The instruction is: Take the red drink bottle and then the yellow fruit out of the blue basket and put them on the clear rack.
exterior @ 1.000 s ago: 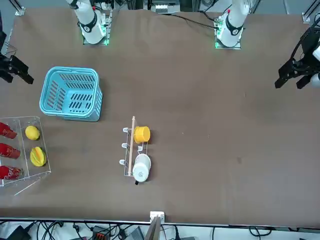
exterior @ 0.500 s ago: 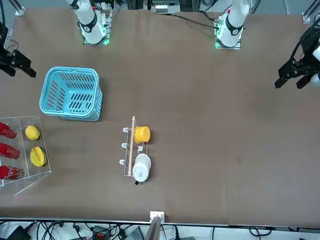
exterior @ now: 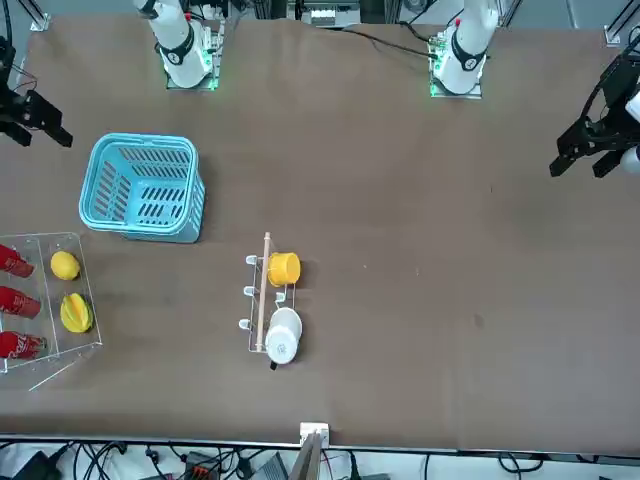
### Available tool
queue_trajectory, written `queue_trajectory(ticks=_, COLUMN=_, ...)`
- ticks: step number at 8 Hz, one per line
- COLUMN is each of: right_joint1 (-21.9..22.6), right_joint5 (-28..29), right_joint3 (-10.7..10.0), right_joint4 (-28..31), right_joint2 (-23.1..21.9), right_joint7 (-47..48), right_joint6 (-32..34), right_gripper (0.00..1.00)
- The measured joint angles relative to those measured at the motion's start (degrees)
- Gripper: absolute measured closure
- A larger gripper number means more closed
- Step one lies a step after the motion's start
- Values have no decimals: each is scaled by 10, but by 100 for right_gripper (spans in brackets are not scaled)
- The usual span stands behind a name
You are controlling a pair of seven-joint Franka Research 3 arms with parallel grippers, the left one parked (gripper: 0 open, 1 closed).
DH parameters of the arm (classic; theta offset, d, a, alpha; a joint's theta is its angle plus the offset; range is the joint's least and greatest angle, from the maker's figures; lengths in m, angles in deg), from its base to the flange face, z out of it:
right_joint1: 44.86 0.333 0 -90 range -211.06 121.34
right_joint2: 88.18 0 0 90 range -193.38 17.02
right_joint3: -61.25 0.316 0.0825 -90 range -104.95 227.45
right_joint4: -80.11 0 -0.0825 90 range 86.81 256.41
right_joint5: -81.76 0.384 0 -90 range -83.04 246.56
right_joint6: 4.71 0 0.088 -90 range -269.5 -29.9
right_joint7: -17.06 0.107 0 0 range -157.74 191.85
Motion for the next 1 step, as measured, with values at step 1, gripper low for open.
queue_trajectory(ticks=1, right_joint1=0, right_joint5=7, right_joint3=0, right_joint4=0, right_joint2=0, right_joint7=0, right_joint6=-3, right_gripper=0)
